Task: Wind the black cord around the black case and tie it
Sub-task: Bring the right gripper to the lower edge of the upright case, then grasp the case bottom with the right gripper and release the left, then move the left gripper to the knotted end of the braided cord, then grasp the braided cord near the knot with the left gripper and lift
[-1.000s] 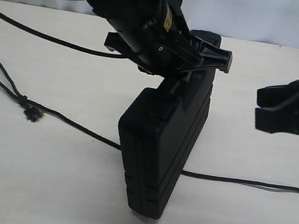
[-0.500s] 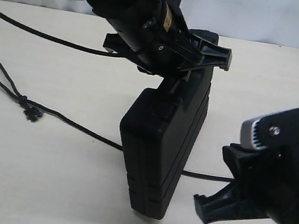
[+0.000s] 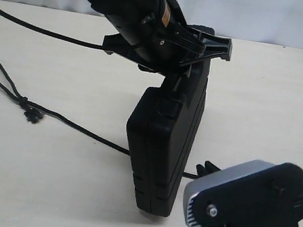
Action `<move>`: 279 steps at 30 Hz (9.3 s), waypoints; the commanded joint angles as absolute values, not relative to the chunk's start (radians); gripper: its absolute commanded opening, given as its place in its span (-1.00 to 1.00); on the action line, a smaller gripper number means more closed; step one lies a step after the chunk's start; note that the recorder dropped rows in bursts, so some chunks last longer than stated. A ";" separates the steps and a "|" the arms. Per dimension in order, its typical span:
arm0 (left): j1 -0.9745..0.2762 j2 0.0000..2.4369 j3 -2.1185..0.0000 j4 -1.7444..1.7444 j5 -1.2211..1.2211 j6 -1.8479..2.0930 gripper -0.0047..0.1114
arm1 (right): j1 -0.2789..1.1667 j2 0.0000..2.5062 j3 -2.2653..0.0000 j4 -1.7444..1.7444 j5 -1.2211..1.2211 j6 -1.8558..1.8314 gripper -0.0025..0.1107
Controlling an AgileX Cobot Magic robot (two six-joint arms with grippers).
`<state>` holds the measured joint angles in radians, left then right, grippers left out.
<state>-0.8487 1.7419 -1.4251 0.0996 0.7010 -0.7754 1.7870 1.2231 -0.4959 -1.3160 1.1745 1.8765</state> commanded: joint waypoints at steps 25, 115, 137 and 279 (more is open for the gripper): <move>-0.844 1.728 -1.449 0.070 0.565 -0.820 -0.92 | 1.681 1.540 -0.557 -1.543 1.221 2.111 0.92; -0.836 1.725 -1.450 0.068 0.600 -0.717 0.30 | 1.439 1.522 -0.621 -1.542 1.150 2.052 -0.88; -0.806 1.617 -1.630 0.290 1.075 -0.481 0.45 | 1.327 1.409 -0.566 -1.583 1.014 2.093 -0.88; -0.407 1.440 -0.944 -0.487 0.679 1.026 -0.92 | 1.244 1.328 -0.473 -1.744 0.927 2.109 -0.88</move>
